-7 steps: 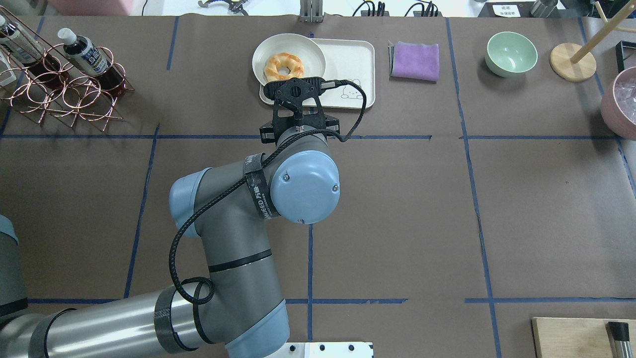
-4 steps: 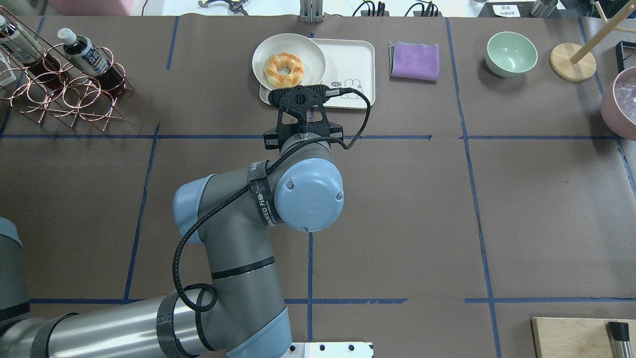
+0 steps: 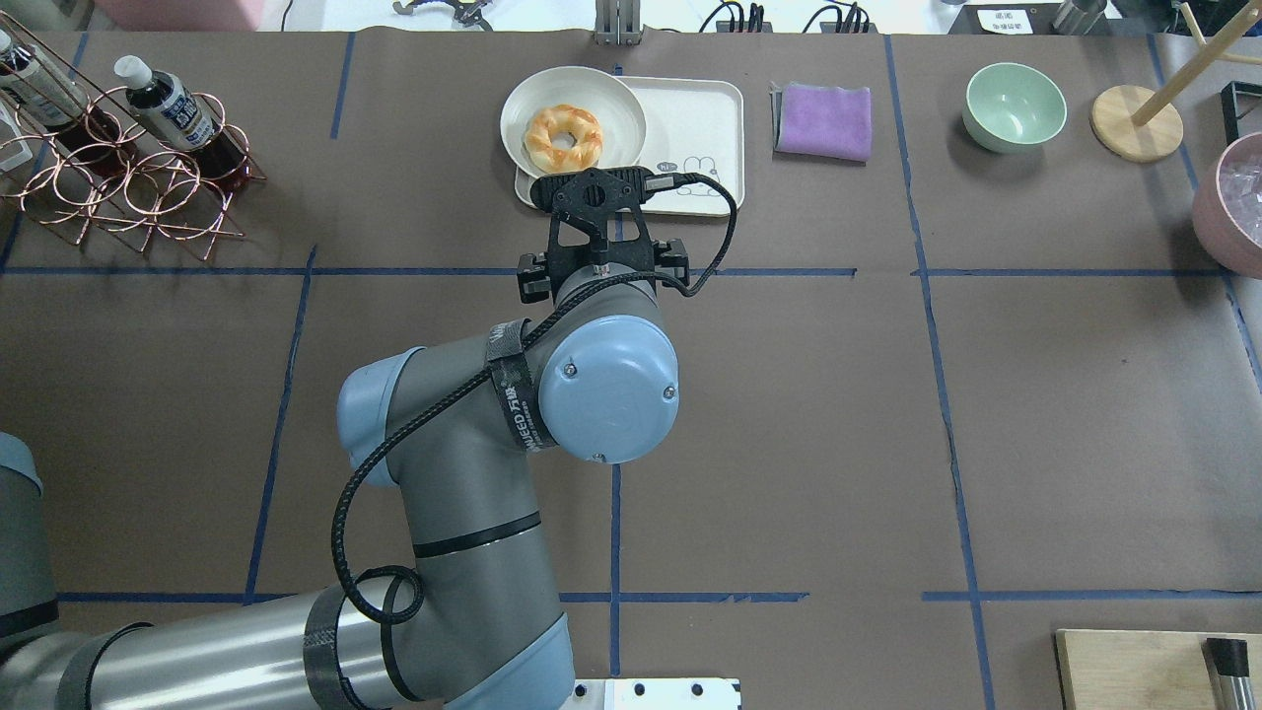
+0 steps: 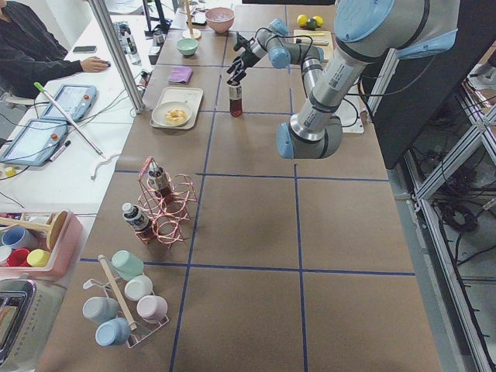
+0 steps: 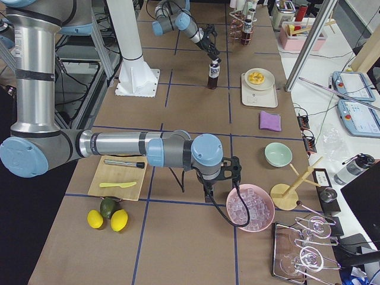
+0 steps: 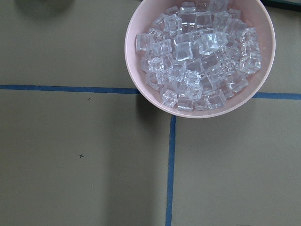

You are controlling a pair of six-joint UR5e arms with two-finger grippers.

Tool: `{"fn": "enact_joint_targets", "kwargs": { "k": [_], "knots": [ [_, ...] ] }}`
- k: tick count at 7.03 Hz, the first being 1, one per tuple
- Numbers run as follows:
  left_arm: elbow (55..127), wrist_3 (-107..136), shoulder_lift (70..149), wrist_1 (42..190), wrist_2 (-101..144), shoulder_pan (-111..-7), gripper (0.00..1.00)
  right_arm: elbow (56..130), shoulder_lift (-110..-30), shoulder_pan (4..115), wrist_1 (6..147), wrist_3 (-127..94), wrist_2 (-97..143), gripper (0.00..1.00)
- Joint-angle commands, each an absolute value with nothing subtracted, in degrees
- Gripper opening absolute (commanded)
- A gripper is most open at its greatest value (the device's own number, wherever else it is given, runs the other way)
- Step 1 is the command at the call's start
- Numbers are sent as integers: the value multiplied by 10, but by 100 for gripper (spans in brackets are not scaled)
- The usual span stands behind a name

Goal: Place tea on tray
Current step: 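Withdraw the left arm while the right arm reaches toward the standing bottle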

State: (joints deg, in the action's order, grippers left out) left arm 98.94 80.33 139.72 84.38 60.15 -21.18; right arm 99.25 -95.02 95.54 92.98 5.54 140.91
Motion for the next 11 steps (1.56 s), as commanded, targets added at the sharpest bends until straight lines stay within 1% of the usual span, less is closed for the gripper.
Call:
{"fn": "enact_joint_targets", "kwargs": {
  "k": [1,2,4,5,6,7,8,9,11],
  "knots": [
    [1007,802,1397,844,605,-213,100,993,-950,955,930,55,1410,100],
    [1042,797,1395,837,608,-213,100,994,-948,955,929,55,1410,100],
    [1107,752,1363,834,619,-218,100,1010,-941,941,929,50,1416,100],
    [1118,722,1337,835,651,-243,100,1011,-909,933,931,42,1425,100],
    [1150,686,1299,835,674,-262,100,1031,-876,905,933,-7,1427,100],
    [1165,659,1276,834,704,-286,100,1061,-855,870,933,-68,1423,100],
    [1178,648,1239,834,760,-316,100,1083,-820,834,935,-125,1406,100],
    [1209,609,1191,834,825,-352,100,1101,-792,797,936,-207,1390,100],
    [1246,592,1099,835,921,-403,100,1148,-766,728,936,-332,1359,100]
  ]
}}
